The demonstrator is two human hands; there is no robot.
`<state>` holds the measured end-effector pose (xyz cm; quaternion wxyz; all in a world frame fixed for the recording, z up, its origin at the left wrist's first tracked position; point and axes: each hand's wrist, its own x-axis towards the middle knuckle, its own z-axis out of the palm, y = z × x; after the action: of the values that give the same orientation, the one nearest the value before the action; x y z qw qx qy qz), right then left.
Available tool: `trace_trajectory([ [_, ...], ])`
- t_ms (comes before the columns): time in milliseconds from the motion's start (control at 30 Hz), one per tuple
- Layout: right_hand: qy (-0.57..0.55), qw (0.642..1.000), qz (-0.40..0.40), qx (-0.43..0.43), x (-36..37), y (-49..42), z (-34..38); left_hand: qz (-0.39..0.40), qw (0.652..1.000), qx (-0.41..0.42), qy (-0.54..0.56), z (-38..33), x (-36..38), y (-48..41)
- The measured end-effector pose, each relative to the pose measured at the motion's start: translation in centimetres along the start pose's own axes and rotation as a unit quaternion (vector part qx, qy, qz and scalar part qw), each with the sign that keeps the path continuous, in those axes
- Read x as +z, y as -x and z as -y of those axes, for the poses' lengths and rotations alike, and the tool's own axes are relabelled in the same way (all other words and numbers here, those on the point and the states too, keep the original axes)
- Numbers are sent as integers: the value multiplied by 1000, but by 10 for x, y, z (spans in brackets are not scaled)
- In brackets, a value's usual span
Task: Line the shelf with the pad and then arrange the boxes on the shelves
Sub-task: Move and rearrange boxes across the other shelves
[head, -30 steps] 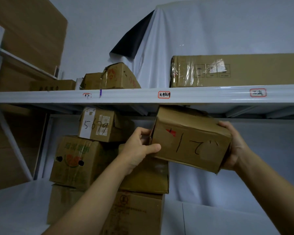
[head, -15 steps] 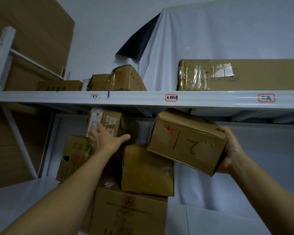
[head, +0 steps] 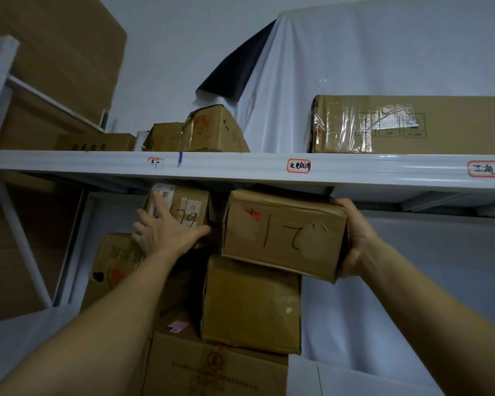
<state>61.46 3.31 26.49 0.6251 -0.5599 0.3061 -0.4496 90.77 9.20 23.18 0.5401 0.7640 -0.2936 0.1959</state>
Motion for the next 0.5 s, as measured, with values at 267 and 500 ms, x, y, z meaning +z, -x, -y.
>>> trace_trajectory([
  [267, -51, 998, 28, -25, -8, 29, -13, -61, 996, 21, 62, -5, -20, 48],
  [500, -89, 996, 4, -25, -17, 77, -32, -70, 987, 45, 140, 4, -57, 105],
])
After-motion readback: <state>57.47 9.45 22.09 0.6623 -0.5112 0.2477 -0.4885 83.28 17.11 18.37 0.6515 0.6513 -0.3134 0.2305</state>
